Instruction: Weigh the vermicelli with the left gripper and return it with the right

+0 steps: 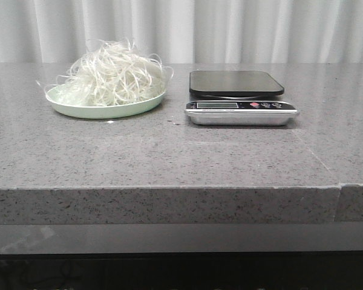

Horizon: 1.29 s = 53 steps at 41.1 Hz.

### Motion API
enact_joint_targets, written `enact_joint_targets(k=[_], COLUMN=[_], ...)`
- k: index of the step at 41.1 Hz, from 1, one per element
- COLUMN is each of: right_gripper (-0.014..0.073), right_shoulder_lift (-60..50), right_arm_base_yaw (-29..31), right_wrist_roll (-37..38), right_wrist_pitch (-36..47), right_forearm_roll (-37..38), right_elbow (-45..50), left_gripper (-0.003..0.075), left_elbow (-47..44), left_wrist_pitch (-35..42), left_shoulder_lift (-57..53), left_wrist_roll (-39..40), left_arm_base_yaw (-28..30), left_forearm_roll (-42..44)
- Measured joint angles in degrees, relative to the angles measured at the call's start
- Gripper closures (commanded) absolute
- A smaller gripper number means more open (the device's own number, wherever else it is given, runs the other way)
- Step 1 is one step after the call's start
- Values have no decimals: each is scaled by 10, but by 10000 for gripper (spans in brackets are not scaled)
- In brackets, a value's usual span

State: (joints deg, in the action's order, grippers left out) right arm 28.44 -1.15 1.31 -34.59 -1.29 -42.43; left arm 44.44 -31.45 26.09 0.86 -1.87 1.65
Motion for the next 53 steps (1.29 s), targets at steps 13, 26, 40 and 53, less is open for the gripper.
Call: enact_joint_targets(k=[13,26,40,53], right_gripper=[426,228,6,6], right_shoulder_lift=[67,102,102,102], right_arm_base_yaw=[0,0,0,0], right_wrist_roll=[0,0,0,0], right_wrist_pitch=[-8,-8,3,4], right_forearm_roll=[0,0,0,0], right_elbow=[42,52,52,52], left_gripper=[575,479,195,195], left_elbow=[0,0,1,45], left_wrist_pitch=[-59,-69,-42,24], left_shoulder_lift=[79,136,195,322], left_wrist_roll=[0,0,-35,-60], left_arm_base_yaw=[0,0,-12,-136], left_forearm_roll=[0,0,-39,-59])
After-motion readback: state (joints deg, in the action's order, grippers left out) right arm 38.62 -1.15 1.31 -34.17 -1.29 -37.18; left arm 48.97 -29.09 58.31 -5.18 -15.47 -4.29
